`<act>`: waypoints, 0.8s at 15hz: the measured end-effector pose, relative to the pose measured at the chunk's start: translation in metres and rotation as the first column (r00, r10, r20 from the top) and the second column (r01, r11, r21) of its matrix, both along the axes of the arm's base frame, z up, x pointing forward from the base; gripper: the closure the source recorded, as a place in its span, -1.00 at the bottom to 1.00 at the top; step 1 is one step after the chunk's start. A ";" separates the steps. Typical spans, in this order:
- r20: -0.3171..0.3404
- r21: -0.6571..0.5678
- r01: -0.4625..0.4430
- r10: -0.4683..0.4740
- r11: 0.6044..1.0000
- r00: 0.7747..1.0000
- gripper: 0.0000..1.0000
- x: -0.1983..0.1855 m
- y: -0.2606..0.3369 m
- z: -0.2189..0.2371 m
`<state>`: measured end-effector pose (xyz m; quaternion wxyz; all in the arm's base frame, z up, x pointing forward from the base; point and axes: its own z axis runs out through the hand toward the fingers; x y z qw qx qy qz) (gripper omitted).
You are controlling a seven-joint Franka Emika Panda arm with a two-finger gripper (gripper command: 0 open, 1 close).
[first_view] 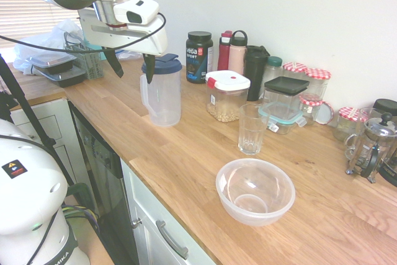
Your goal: Pour me some water
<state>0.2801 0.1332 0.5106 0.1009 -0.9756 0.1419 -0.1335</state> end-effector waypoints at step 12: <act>-0.021 -0.053 0.113 -0.114 0.992 0.993 1.00 0.078 0.032 -0.056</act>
